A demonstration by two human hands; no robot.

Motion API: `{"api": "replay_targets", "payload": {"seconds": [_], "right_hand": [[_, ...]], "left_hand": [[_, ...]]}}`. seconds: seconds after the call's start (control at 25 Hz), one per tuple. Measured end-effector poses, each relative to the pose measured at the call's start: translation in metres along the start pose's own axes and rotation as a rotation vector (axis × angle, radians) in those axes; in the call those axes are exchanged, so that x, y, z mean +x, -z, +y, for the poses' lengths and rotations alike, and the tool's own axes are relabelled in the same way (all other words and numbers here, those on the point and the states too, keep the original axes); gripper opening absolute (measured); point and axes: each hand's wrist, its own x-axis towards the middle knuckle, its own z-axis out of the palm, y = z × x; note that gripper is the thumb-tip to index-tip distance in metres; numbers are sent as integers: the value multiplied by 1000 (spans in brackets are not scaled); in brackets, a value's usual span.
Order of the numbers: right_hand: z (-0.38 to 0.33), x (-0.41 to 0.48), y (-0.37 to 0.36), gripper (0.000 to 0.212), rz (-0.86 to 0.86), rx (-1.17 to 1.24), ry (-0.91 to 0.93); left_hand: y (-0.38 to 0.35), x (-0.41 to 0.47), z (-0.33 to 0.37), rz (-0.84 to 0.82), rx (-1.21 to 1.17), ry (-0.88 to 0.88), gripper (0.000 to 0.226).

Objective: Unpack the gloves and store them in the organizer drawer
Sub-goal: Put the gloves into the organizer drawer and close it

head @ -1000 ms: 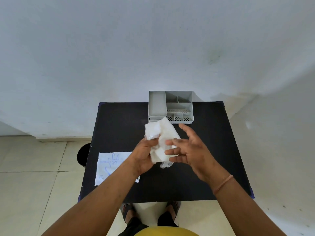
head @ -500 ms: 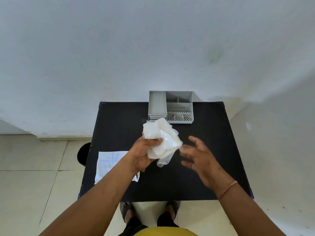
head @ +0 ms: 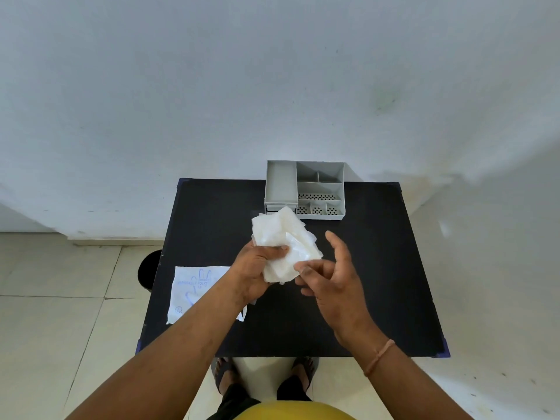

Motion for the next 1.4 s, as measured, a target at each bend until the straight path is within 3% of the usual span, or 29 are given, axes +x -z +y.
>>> {"api": "replay_targets", "payload": {"seconds": [0.16, 0.32, 0.4, 0.48, 0.56, 0.6, 0.68, 0.72, 0.8, 0.84, 1.0, 1.2, 1.32, 1.4], "right_hand": [[-6, 22, 7, 60, -123, -94, -37], [2, 35, 12, 59, -202, -126, -87], [2, 34, 15, 55, -165, -221, 8], [6, 34, 16, 53, -54, -446, 215], [15, 38, 17, 62, 15, -635, 368], [21, 41, 17, 69, 19, -625, 339], [29, 45, 17, 83, -6, -348, 74], [33, 46, 18, 83, -22, -91, -107], [42, 47, 20, 64, -68, 398, -413], [48, 48, 21, 52, -69, 518, -479], [61, 47, 29, 35, -19, 561, -441], [59, 58, 60, 37, -74, 622, -512], [57, 66, 68, 39, -124, 598, -486], [56, 70, 69, 39, -123, 729, -476]], "left_hand": [[-2, -1, -8, -19, 37, 43, 59], [-2, -2, -10, -37, 77, 80, 57], [0, -2, -9, -54, 106, 92, 57], [0, -2, -9, -69, 133, 104, 56], [0, -2, -10, -97, 165, 116, 55], [-1, -2, -10, -110, 174, 124, 55], [-4, -1, -11, -137, 164, 129, 55], [-7, 0, -12, -149, 160, 129, 55], [-14, 2, -17, -148, 157, 117, 54], [-18, 4, -20, -136, 162, 108, 54], [-36, 10, -21, -165, 272, 60, 56], [-50, 22, -4, -137, 292, 57, 59], [-57, 27, -7, -91, 301, 2, 49], [-61, 29, -13, -42, 251, -36, 42]]}}
